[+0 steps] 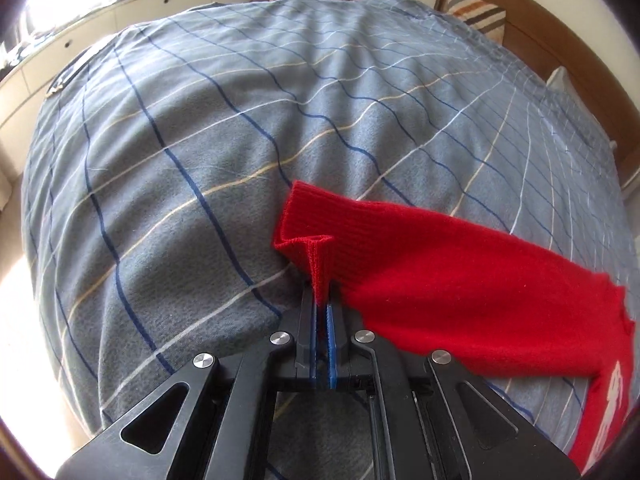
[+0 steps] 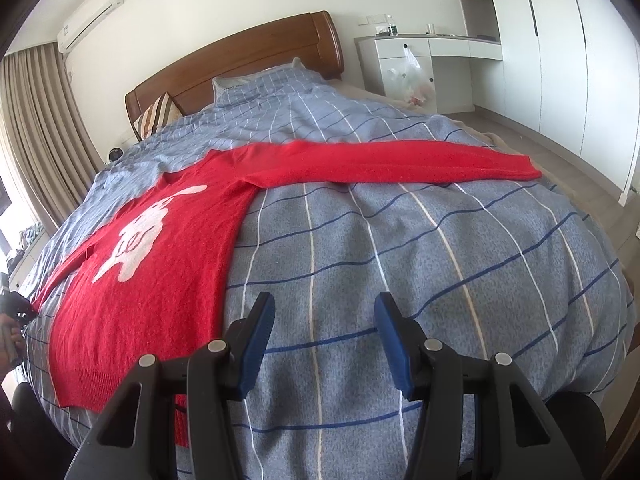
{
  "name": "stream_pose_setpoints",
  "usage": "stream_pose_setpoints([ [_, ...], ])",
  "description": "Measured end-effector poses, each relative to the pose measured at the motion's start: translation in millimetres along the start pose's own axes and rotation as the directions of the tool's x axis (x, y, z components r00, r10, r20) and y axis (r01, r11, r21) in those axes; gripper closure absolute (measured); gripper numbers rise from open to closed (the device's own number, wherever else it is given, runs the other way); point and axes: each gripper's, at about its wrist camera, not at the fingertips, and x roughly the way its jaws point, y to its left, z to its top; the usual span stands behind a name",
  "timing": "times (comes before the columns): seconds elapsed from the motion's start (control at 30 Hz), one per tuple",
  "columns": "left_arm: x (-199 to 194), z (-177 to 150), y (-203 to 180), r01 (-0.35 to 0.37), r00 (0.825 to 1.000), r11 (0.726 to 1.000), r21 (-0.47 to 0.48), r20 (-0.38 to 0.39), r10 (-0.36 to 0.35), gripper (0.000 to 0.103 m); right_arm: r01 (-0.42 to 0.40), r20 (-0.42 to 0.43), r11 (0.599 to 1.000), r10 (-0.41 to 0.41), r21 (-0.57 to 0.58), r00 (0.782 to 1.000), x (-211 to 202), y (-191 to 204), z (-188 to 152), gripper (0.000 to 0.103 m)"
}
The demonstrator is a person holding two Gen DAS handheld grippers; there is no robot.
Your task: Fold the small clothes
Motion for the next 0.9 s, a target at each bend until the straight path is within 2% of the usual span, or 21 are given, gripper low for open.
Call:
stream_pose_setpoints([
  [0.1,1,-5,2,0.013,1.0,1.0,0.019,0.024,-0.013,0.099,0.001,-0.009,1.0,-0.001,0.014,1.0,2,-3,0,0.051],
  [0.37,-3,-13,-7,-0.034,0.994,0.993,0.114,0.103,0.022,0.096,0.019,-0.004,1.0,-0.019,0.003,1.0,2,-1,-1,0.051],
  [0.4,-6,-14,-9,-0.044,0.993,0.989,0.139,0.115,0.028,0.093,0.028,-0.003,1.0,-0.028,0.0,1.0,3,-1,-1,0.047],
  [0.43,-10,-16,-11,-0.055,0.992,0.985,0.163,0.124,0.035,0.09,0.038,-0.002,0.999,-0.038,-0.002,0.999,2,0,-1,0.04],
  [0.47,-13,-17,-13,-0.06,0.991,0.982,0.181,0.128,0.037,0.075,0.049,-0.002,0.999,-0.049,-0.003,0.999,2,0,-2,0.036],
  [0.5,-19,-18,-15,-0.053,0.991,0.979,0.197,0.127,0.028,0.047,0.059,0.0,0.998,-0.059,-0.005,0.998,2,0,-2,0.032],
  [0.57,-39,-24,-19,-0.053,0.987,0.973,0.224,0.159,0.018,0.016,0.073,0.008,0.997,-0.073,-0.01,0.997,1,1,-2,0.03],
  [0.63,-64,-35,-26,-0.041,0.975,0.961,0.273,0.219,-0.021,0.012,0.091,0.01,0.996,-0.091,-0.021,0.996,1,2,-1,0.027],
  [0.73,-96,-58,-44,0.0,0.967,0.925,0.38,0.237,-0.097,0.006,0.119,0.009,0.992,-0.119,-0.047,0.993,2,7,-1,0.026],
  [0.9,-121,-111,-77,0.076,0.958,0.861,0.503,0.201,-0.203,0.003,0.181,0.024,0.976,-0.179,-0.119,0.984,4,20,-2,0.026],
])
